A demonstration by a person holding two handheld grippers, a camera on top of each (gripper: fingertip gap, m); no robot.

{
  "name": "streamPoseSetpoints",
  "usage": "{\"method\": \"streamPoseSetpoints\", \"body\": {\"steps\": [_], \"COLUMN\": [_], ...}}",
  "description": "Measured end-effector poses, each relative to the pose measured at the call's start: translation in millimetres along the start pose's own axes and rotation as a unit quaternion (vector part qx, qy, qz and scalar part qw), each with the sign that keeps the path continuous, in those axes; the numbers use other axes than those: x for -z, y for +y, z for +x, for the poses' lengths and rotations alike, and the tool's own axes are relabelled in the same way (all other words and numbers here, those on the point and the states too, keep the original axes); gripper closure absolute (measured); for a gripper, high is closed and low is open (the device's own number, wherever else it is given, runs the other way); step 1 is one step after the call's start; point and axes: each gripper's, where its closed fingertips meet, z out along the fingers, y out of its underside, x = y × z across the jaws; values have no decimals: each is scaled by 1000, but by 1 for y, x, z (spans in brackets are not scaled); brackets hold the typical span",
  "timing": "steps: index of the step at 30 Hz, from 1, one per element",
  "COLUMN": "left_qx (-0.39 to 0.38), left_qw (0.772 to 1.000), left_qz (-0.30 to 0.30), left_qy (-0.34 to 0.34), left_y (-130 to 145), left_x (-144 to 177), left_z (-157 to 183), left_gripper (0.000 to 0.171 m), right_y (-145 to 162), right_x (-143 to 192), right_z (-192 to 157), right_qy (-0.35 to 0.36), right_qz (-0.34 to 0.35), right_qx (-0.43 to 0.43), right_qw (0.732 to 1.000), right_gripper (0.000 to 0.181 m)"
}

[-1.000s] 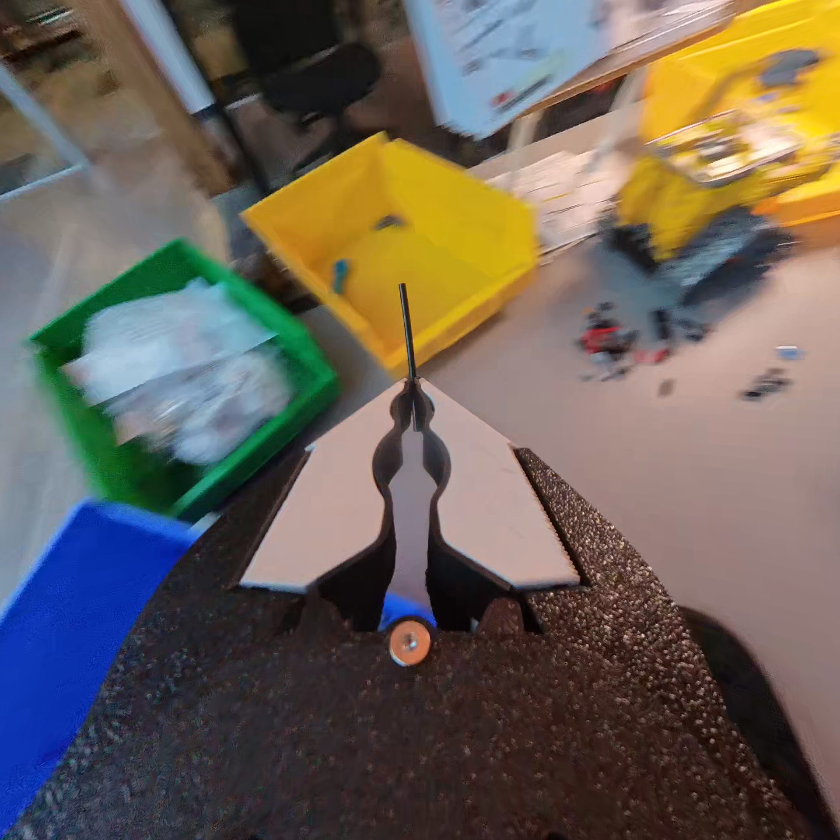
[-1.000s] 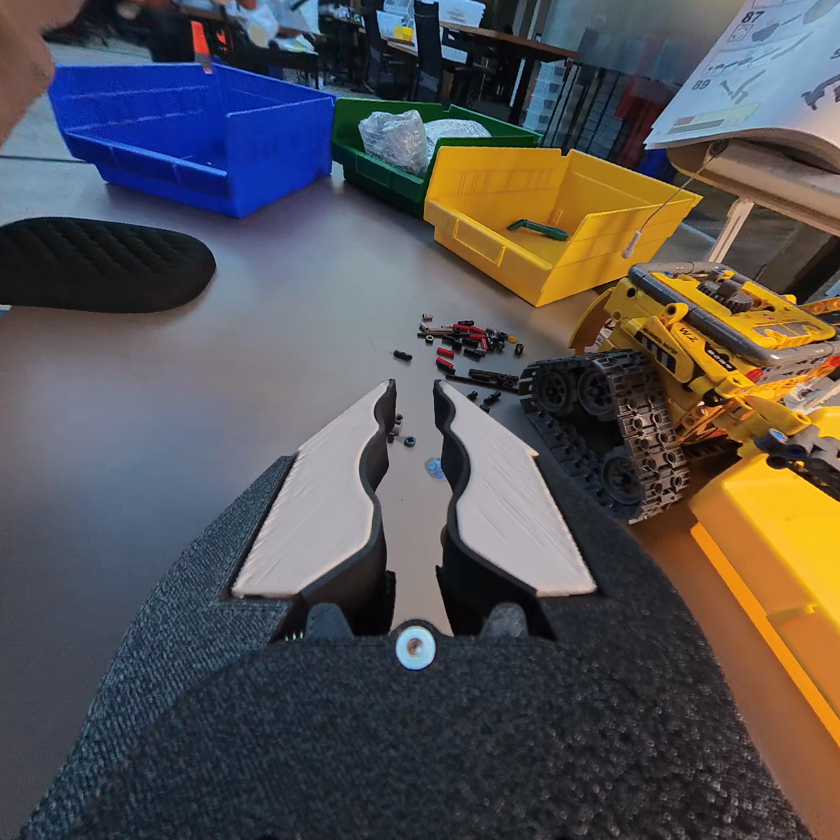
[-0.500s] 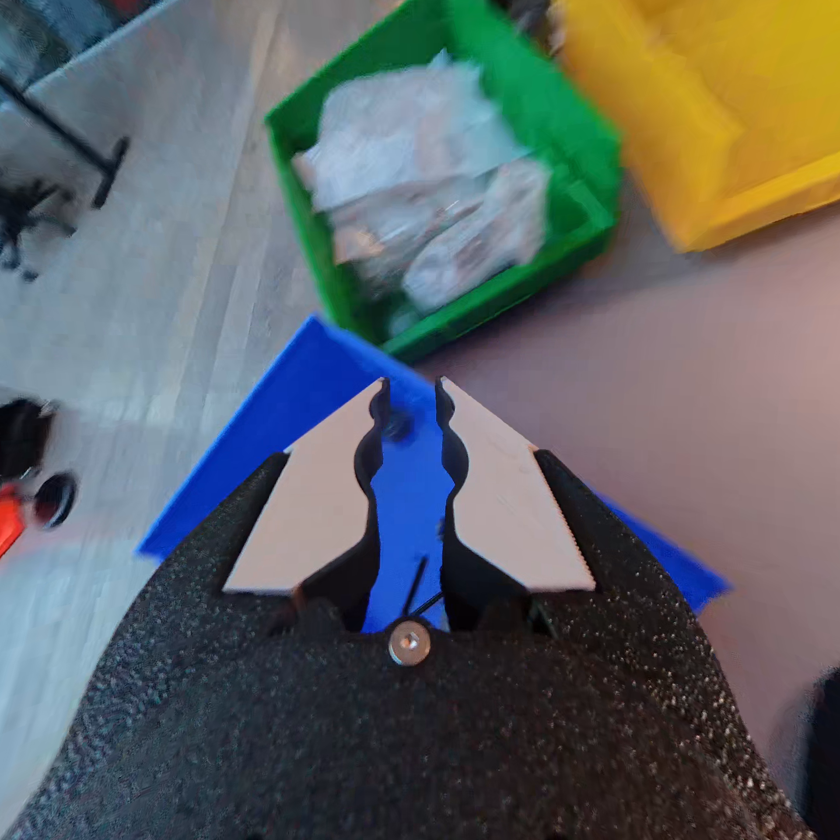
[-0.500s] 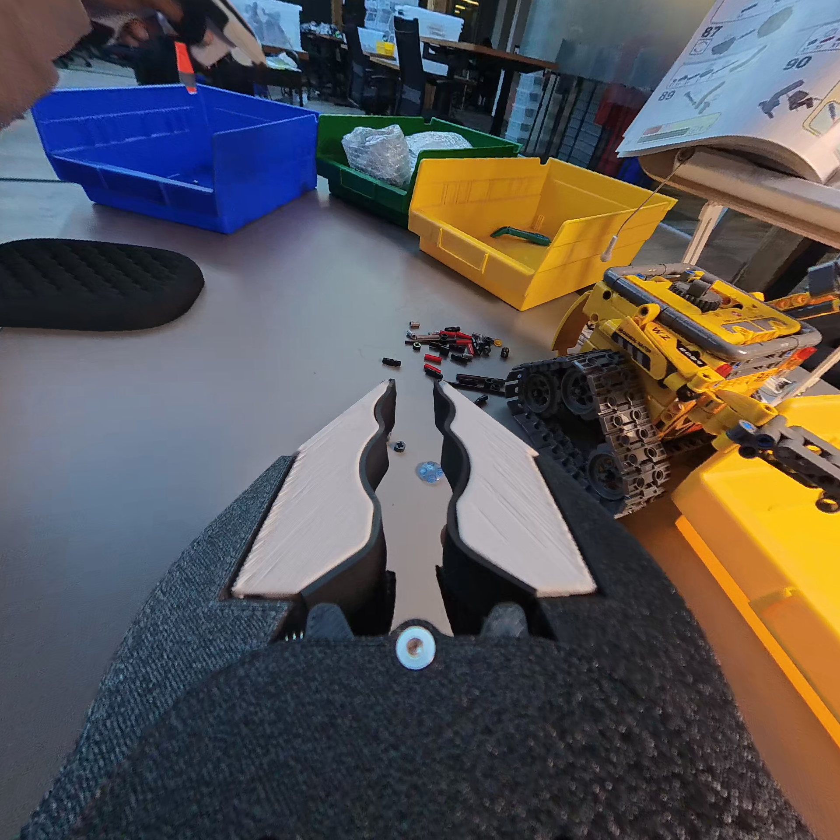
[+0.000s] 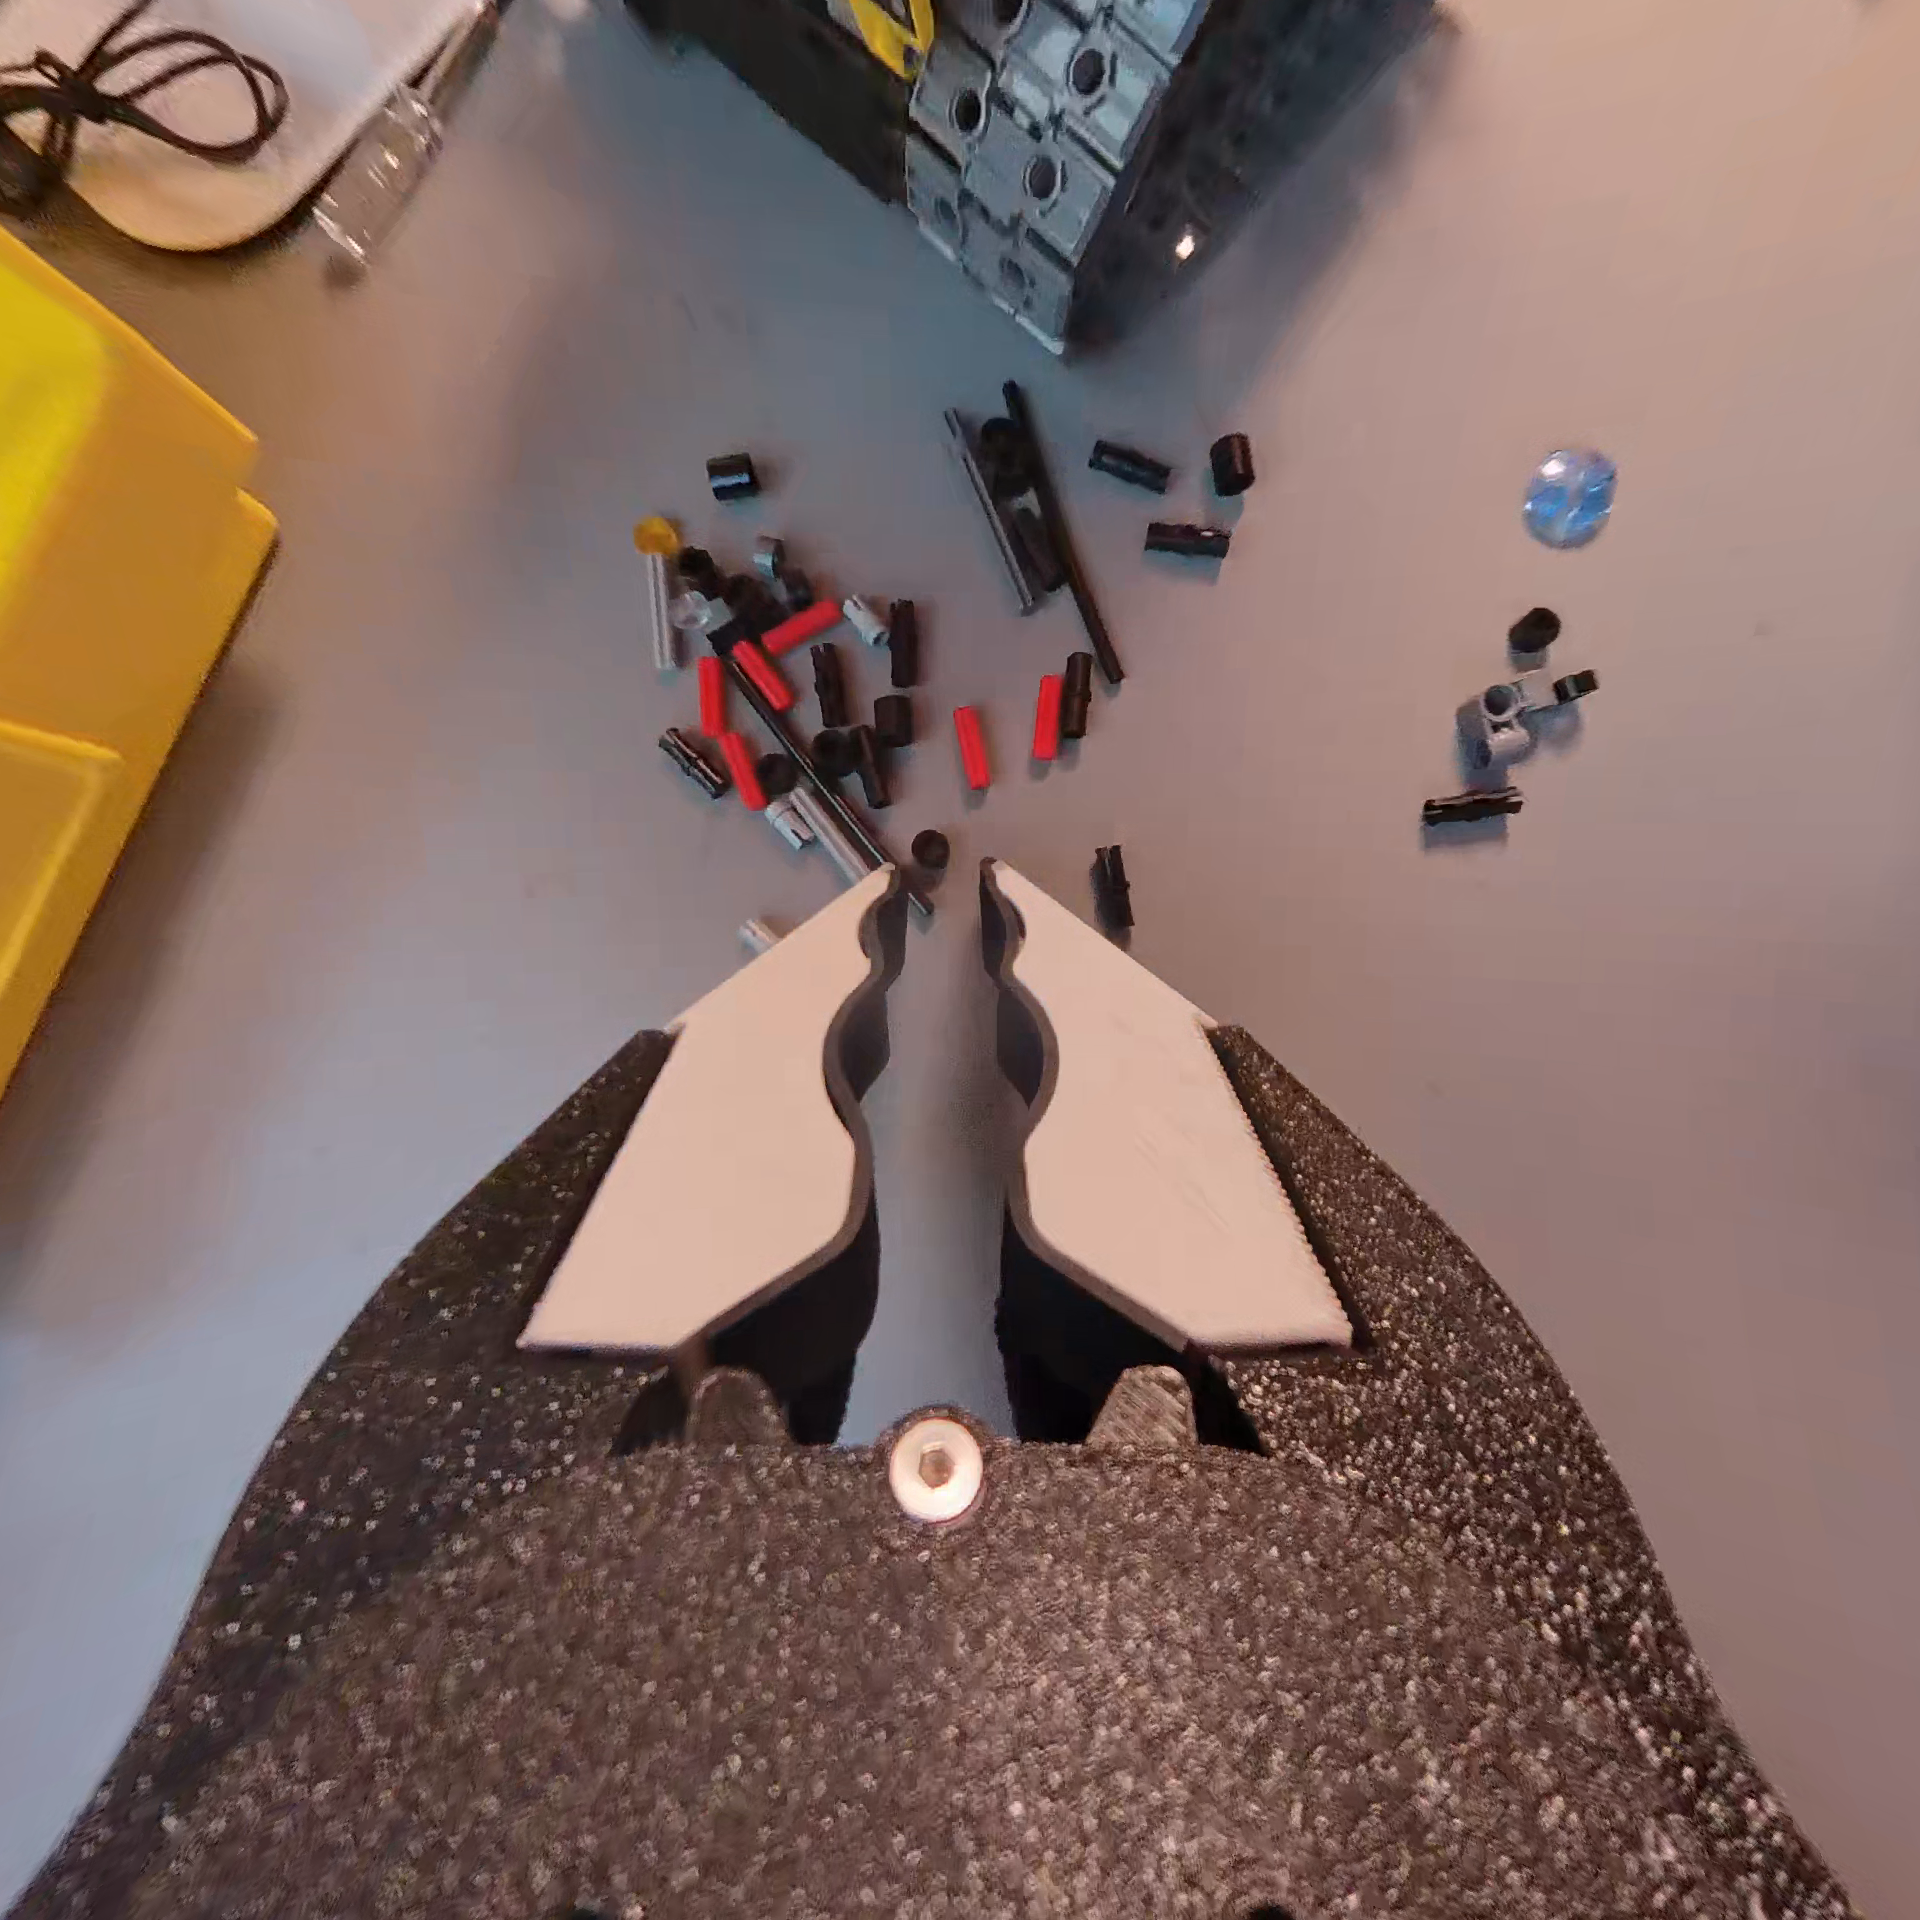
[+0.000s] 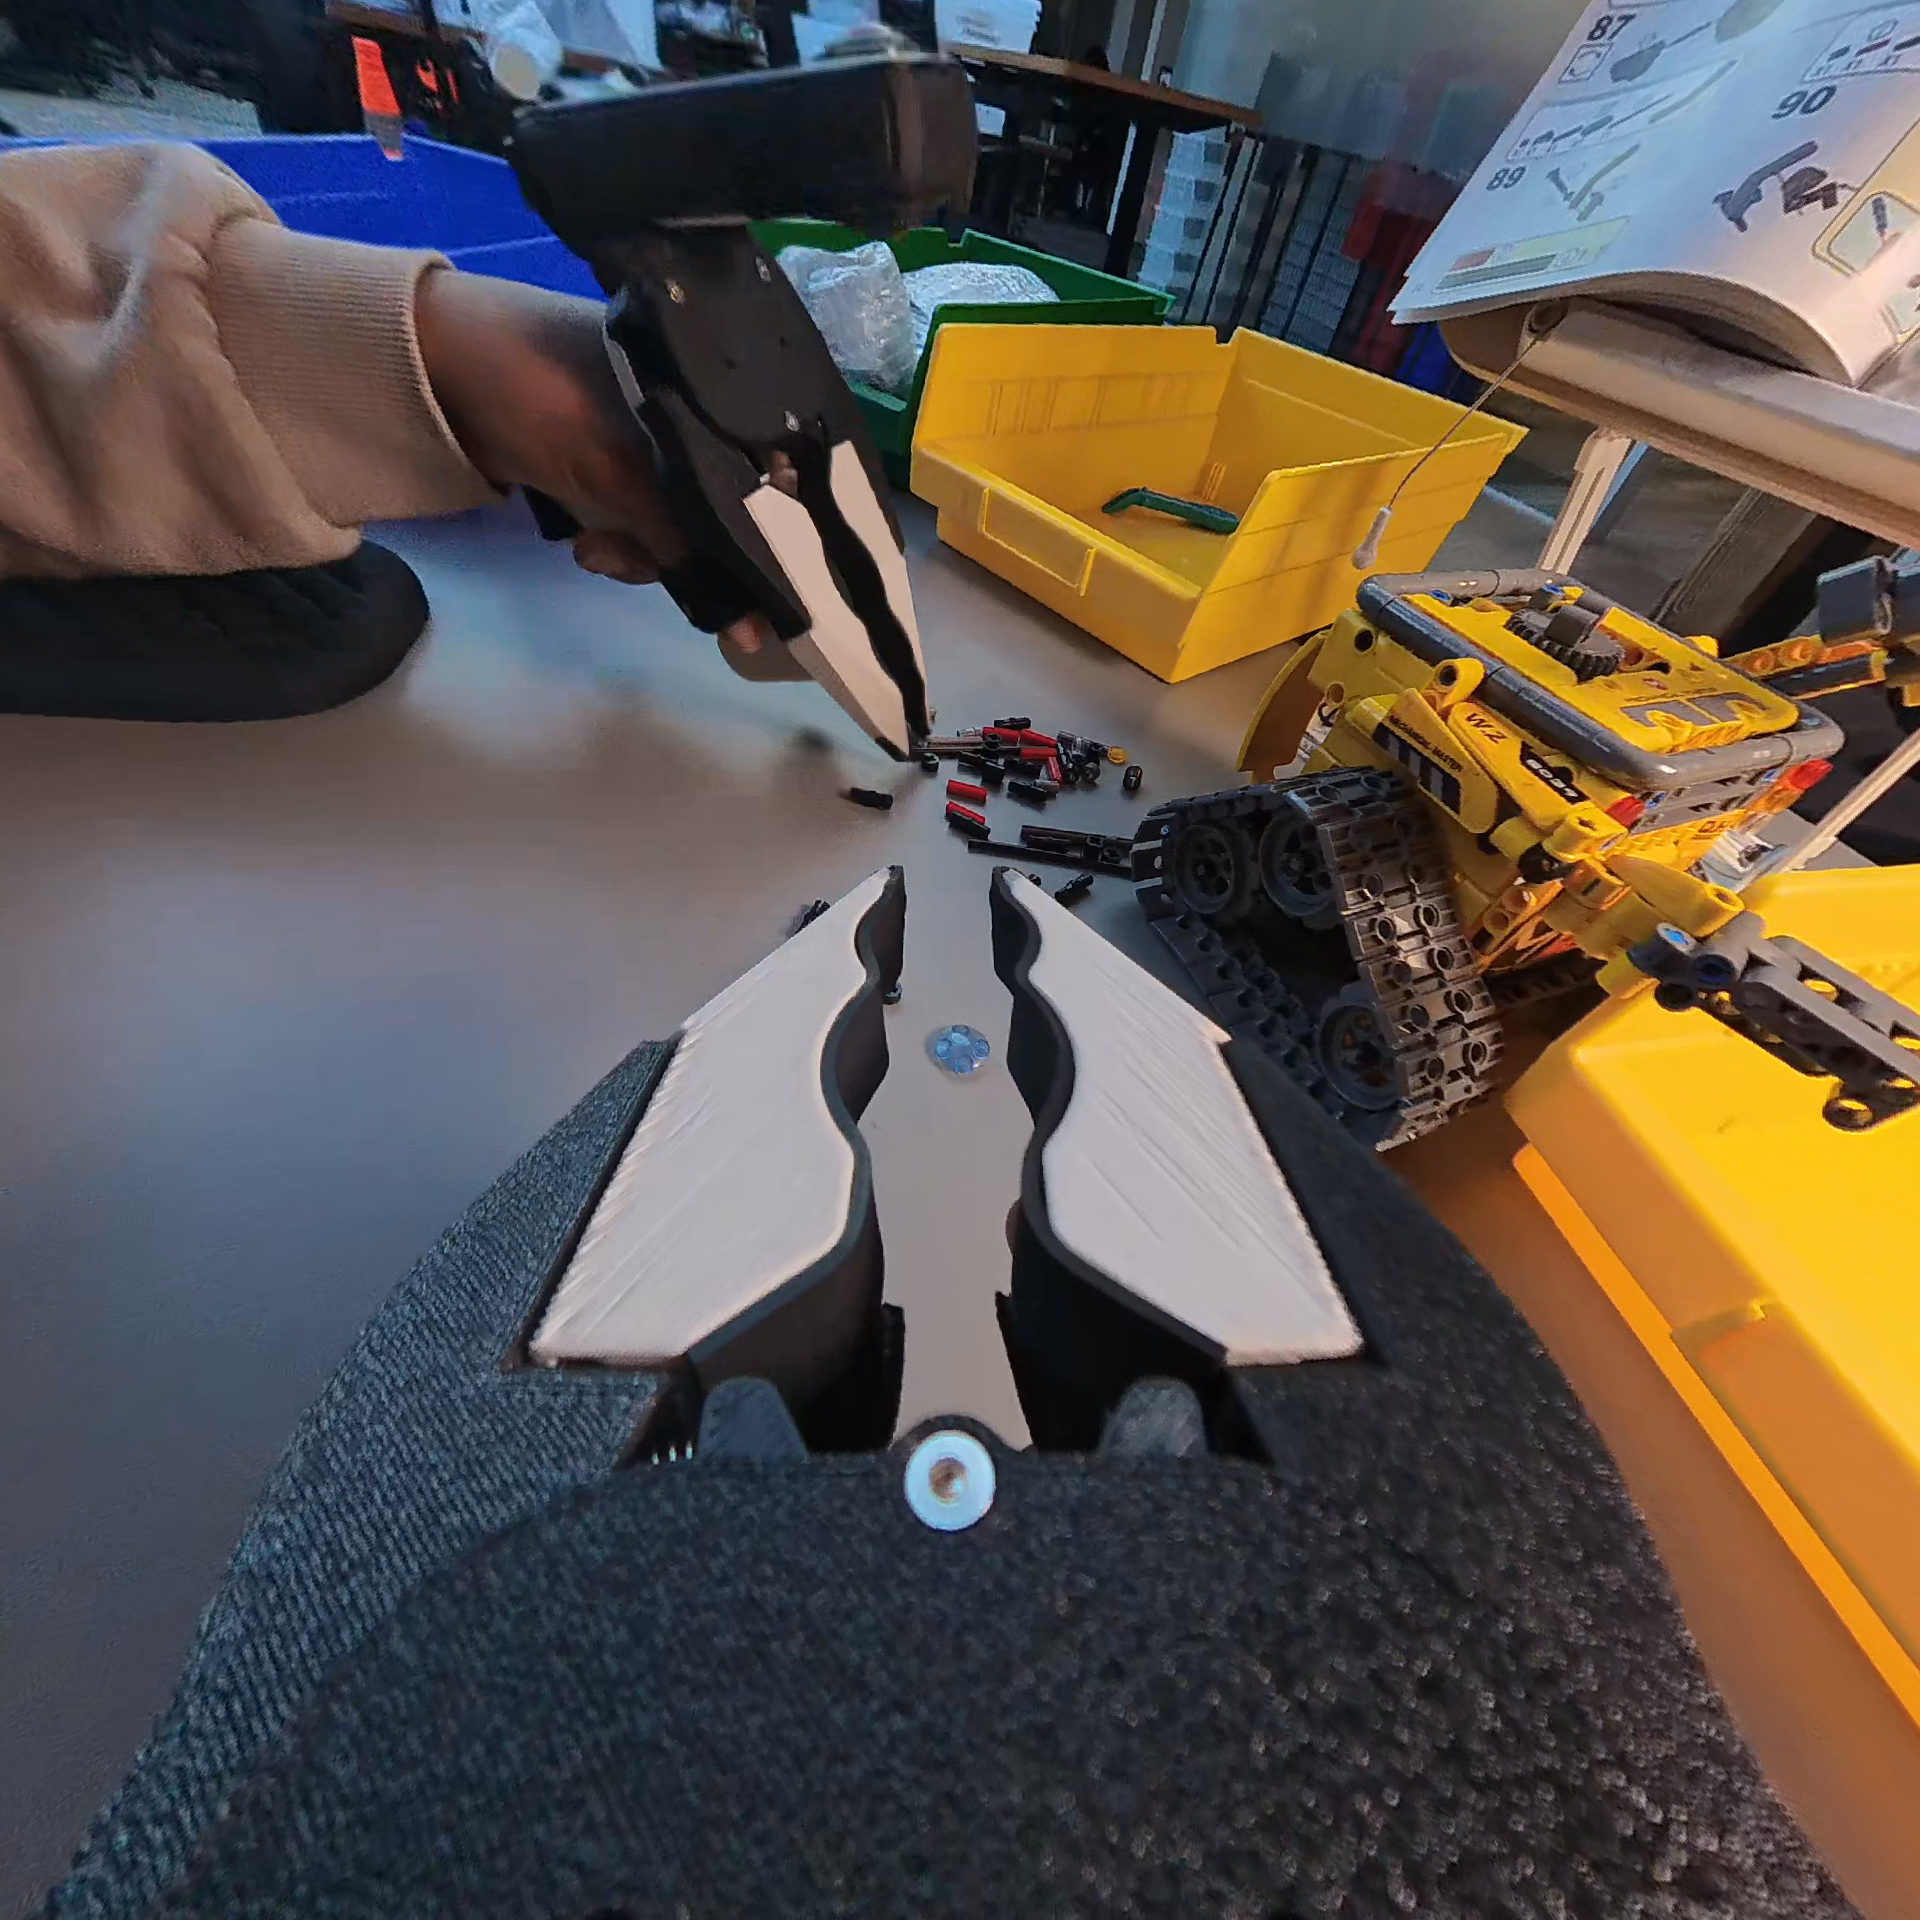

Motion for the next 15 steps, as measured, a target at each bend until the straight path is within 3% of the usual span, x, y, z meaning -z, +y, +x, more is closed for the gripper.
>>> {"method": "streamPoseSetpoints", "body": {"steps": [4, 14, 15], "left_qx": [-3, 19, 18], "left_qw": [1000, 1000, 1000], "left_qz": [-10, -4, -4], "left_qy": [-14, -9, -14], "left_y": [5, 4, 4], "left_x": [-3, -4, -5], "left_z": [-3, -7, -10], "left_gripper": [164, 160, 168], "right_y": [0, 5, 5], "right_x": [1, -1, -1], "right_z": [-1, -3, -3], "right_qy": [-5, -19, -19], "right_qz": [1, -8, -9], "right_qx": [2, -7, -6], "right_qw": [1000, 1000, 1000], "right_gripper": [167, 166, 166]}}
